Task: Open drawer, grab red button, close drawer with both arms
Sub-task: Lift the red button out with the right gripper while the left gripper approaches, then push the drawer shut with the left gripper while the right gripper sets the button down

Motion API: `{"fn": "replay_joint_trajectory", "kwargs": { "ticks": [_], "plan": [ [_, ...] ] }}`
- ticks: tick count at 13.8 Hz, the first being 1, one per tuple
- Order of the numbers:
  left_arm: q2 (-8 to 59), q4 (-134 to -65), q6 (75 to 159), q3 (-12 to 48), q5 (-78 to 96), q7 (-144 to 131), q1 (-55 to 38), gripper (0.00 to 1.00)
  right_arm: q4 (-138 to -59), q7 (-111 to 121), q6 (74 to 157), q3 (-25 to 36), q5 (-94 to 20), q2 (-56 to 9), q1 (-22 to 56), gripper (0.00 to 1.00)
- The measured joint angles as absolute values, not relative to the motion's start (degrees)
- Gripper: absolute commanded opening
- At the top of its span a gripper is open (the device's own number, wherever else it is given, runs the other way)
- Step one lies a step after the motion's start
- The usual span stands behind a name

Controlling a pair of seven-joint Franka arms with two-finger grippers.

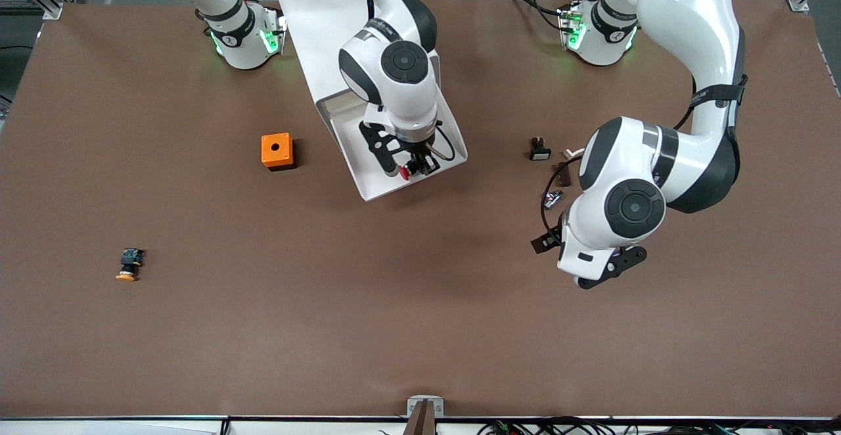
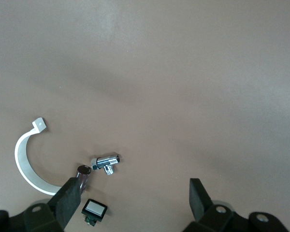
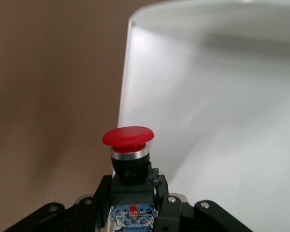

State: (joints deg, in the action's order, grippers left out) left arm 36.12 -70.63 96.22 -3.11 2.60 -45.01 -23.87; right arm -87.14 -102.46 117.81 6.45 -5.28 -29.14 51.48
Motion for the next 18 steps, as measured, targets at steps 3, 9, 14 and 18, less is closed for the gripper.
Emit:
{"fn": "replay_joint_trajectory", "kwargs": {
  "ticks": [3, 9, 14, 18],
  "plan": [
    [36.0, -70.6, 96.4, -3.1, 2.6, -42.7, -23.7, 0.99, -84.7, -87.7, 113.8, 7.2, -5.3, -28.2, 46.2, 0.00],
    [35.9, -71.3, 98.1, -3.1, 2.6, -39.4, -23.1, 1.00, -87.4, -47.8, 113.0, 7.7, -5.4, -27.6, 27.1, 0.00],
    [37.0, -72.7, 100.5, 1.6, 2.6, -39.2, -24.0, 0.99, -91.2, -23.9, 113.1, 7.6, -5.4, -27.6, 14.4, 0.00],
    [40.9, -73.1, 110.1, 8.1, 2.6, -40.4, -26.5, 1.00, -95.2, -10.5, 117.9, 7.6, -5.4, -27.6, 6.6, 0.00]
  ]
}}
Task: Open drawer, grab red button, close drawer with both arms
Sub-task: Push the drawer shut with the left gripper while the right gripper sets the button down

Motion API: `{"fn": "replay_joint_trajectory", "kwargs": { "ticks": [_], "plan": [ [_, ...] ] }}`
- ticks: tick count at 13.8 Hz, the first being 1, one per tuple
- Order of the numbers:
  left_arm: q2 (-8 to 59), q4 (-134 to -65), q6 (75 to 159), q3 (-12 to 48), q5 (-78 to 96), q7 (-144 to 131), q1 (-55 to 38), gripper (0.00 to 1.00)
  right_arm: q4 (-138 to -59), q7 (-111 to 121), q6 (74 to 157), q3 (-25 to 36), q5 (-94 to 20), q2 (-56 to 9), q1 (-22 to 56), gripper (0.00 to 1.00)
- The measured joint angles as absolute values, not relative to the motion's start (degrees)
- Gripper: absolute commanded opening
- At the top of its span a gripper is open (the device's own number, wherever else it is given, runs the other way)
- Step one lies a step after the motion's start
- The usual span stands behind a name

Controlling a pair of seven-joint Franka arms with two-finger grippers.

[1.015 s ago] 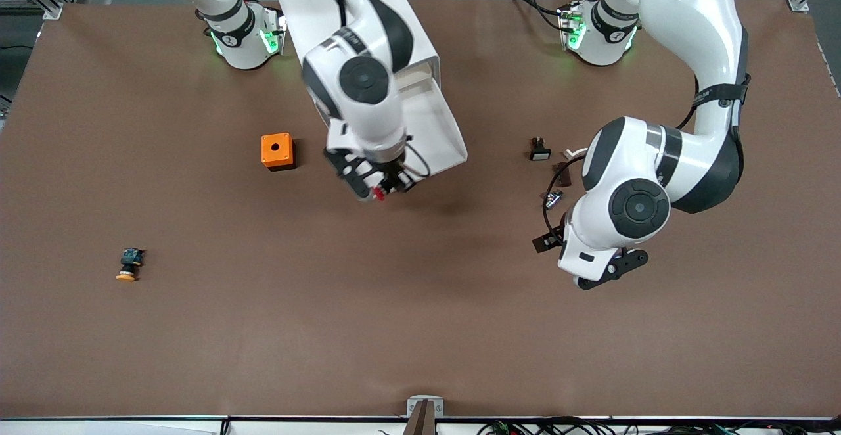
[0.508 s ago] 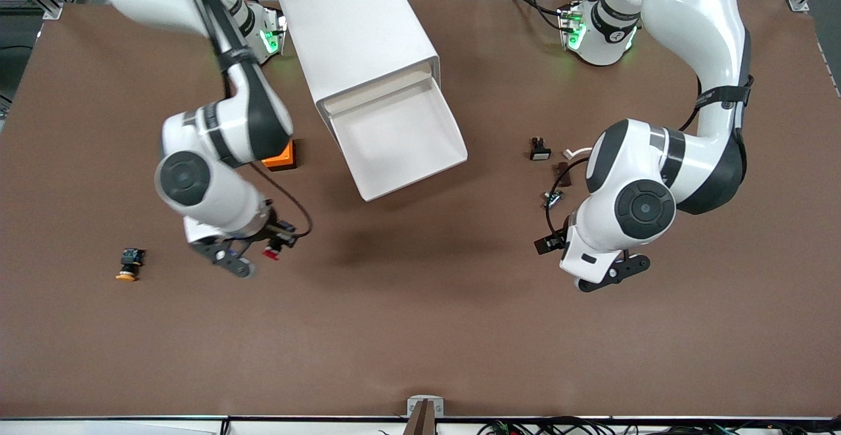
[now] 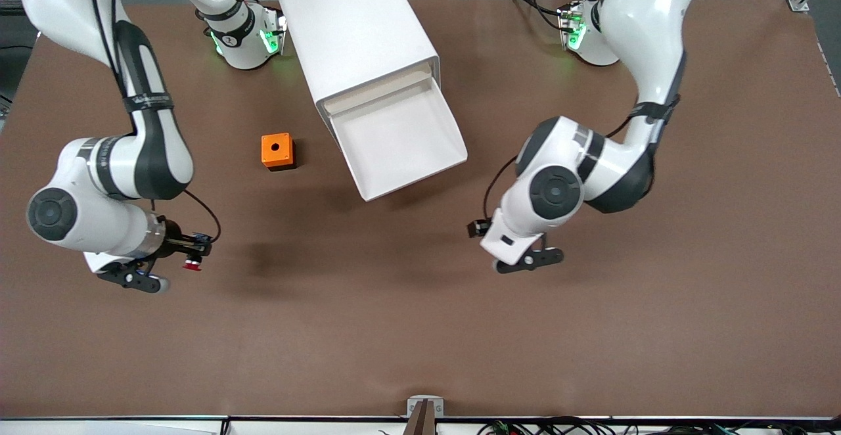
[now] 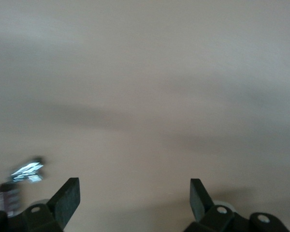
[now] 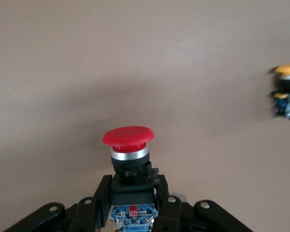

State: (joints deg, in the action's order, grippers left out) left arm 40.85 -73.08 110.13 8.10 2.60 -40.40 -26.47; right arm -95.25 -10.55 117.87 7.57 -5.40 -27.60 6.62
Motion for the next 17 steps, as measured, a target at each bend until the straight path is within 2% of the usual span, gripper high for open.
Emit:
{"fn": "replay_joint_trajectory", "kwargs": {
  "ticks": [3, 7, 11, 17],
  "plan": [
    [43.0, -73.1, 113.7, 8.4, 2.6, -45.1, -31.8, 1.00, -99.2, -2.1, 124.2, 7.5, -5.4, -28.2, 1.2, 0.00],
    [43.7, -73.5, 114.0, 8.6, 2.6, -52.5, -38.3, 1.00, -100.3, 3.9, 128.3, 7.4, -5.4, -32.1, -3.9, 0.01],
    [43.7, -75.2, 114.0, 9.5, 4.7, -58.7, -41.9, 1.00, -100.2, 4.5, 130.5, 7.1, -5.4, -34.6, -4.7, 0.01],
    [43.7, -76.9, 114.0, 15.3, 7.9, -67.6, -43.9, 1.00, -99.2, 5.0, 132.3, 6.7, -8.2, -37.2, -4.7, 0.01]
  ]
}}
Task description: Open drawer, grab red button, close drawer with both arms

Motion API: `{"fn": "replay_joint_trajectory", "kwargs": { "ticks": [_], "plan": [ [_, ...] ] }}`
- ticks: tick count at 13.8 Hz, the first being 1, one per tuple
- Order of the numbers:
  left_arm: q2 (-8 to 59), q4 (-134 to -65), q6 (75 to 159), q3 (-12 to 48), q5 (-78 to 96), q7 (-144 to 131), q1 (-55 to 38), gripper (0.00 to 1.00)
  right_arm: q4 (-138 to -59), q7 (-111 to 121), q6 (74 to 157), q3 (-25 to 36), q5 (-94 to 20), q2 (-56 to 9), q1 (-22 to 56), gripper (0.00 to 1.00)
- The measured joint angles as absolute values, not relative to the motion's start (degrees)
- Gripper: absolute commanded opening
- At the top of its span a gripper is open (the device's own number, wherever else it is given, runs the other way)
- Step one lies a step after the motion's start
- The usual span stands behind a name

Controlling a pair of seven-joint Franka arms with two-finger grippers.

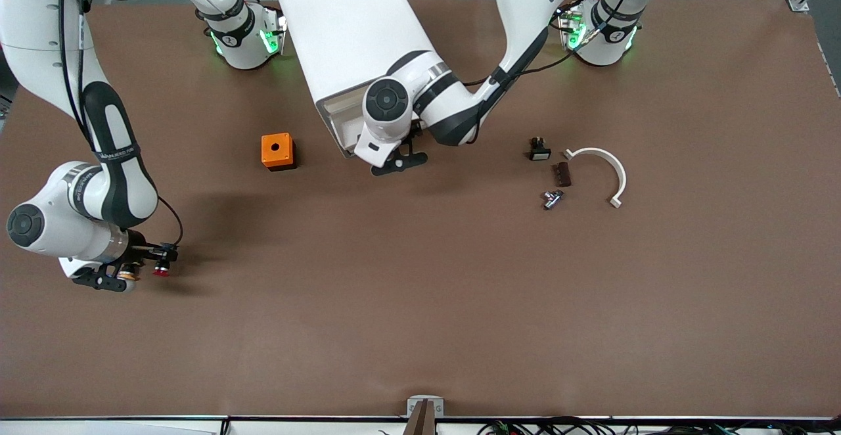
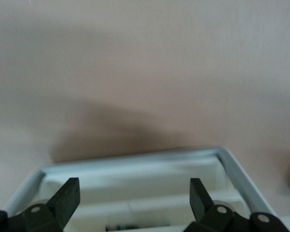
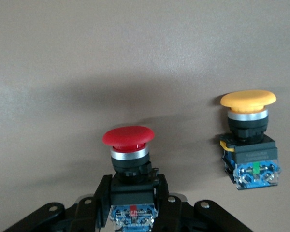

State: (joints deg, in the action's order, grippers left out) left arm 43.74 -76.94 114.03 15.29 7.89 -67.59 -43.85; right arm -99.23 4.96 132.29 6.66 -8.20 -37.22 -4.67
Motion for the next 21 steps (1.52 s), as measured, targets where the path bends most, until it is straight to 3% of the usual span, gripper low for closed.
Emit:
{"fn": "replay_joint_trajectory", "kwargs": {
  "ticks": [5, 6, 7, 8, 16, 21],
  "plan": [
    [43.7, -77.8, 114.0, 16.5, 12.8, -68.7, -43.7, 1.00, -98.8, 5.0, 133.8, 6.6, -8.3, -38.0, -4.7, 0.01],
    [43.8, -78.1, 114.0, 16.5, 14.1, -68.8, -43.6, 1.00, -98.8, 5.0, 134.0, 6.6, -8.3, -38.2, -4.7, 0.11],
    [43.8, -78.1, 114.0, 16.4, 14.7, -68.8, -43.3, 1.00, -98.8, 5.0, 134.1, 6.6, -8.4, -38.3, -4.7, 0.51],
    [43.8, -78.1, 114.0, 16.1, 14.8, -69.0, -42.7, 1.00, -98.7, 5.0, 134.1, 6.6, -8.7, -38.4, -4.7, 1.00],
    [40.9, -75.9, 114.2, 12.3, 13.9, -63.7, -26.8, 1.00, -97.8, 5.0, 133.4, 6.4, -9.5, -38.6, -4.7, 1.00],
    [34.9, -76.1, 111.2, 12.2, 8.6, -54.0, -17.9, 1.00, -94.1, 5.0, 125.1, 6.0, -9.7, -36.5, -4.0, 1.00]
  ]
}}
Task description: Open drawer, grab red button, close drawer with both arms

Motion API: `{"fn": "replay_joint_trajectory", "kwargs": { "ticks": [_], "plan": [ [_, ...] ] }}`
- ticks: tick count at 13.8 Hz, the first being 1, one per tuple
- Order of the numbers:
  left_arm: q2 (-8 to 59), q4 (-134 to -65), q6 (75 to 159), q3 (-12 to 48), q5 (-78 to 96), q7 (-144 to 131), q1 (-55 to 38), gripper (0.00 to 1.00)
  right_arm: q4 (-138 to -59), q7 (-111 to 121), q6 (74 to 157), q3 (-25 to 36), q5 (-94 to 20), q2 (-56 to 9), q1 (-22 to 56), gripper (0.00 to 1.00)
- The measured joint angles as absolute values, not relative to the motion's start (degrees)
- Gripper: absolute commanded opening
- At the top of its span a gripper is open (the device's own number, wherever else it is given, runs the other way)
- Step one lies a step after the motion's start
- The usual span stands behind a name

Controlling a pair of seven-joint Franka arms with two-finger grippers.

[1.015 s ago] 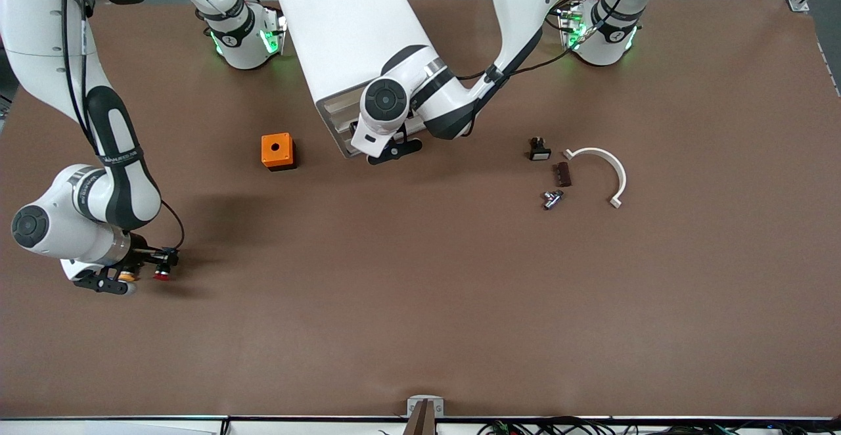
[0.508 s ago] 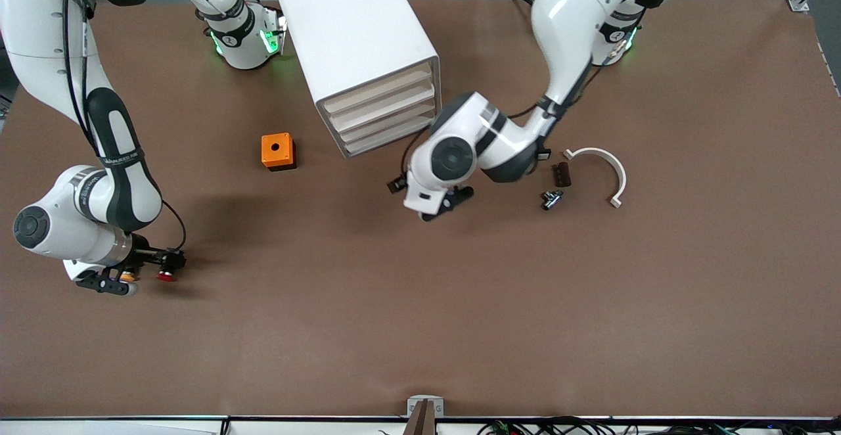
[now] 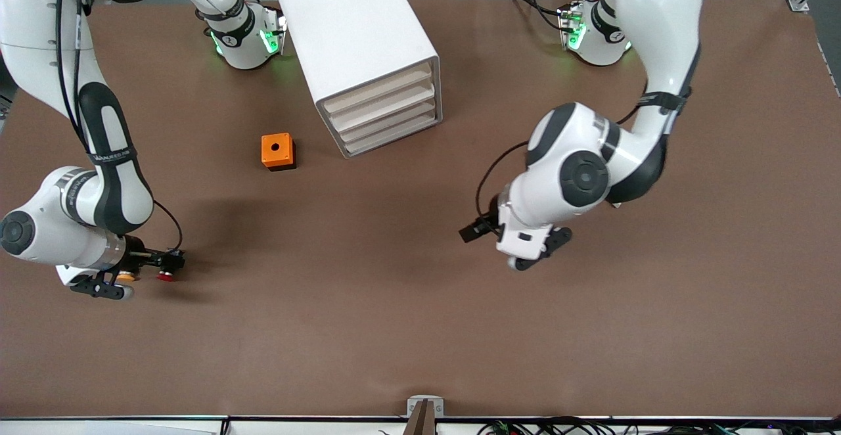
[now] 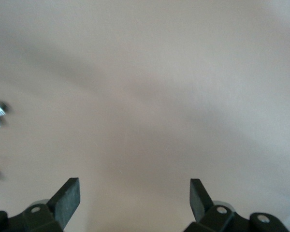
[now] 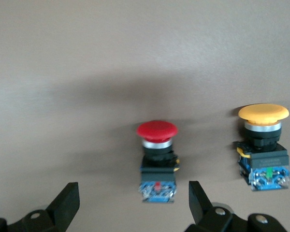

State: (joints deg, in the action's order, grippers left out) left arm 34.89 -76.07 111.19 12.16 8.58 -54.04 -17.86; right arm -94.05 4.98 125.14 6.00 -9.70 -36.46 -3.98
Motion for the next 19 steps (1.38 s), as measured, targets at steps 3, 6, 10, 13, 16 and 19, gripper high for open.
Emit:
{"fn": "replay_joint_trajectory", "kwargs": {
  "ticks": [3, 6, 10, 13, 16, 19],
  "plan": [
    [34.0, -76.2, 111.2, 12.2, 0.1, -47.7, -12.9, 1.00, -92.8, 5.0, 116.1, 6.0, -9.1, -30.1, -3.3, 1.00],
    [30.6, -76.0, 111.2, 12.2, -2.6, -46.4, -10.2, 1.00, -88.7, 5.2, 105.3, 6.0, -4.9, -25.5, -3.3, 1.00],
    [24.4, -76.0, 107.3, 12.1, -3.3, -43.0, -7.0, 1.00, -76.9, 5.2, 87.5, 6.0, -3.9, -23.8, -3.0, 1.00],
    [20.8, -76.1, 103.4, 12.1, -4.5, -36.9, -4.8, 1.00, -72.6, 5.2, 84.8, 6.2, -3.7, -23.8, -3.1, 1.00],
    [17.1, -76.1, 98.1, 12.8, -7.2, -32.4, -3.2, 1.00, -70.9, 5.2, 84.7, 6.5, -3.7, -23.8, -3.2, 1.00],
    [13.6, -76.2, 93.7, 13.8, -7.3, -26.5, -1.3, 1.00, -69.8, 5.0, 83.2, 6.5, -3.7, -23.6, -3.2, 1.00]
  ]
}}
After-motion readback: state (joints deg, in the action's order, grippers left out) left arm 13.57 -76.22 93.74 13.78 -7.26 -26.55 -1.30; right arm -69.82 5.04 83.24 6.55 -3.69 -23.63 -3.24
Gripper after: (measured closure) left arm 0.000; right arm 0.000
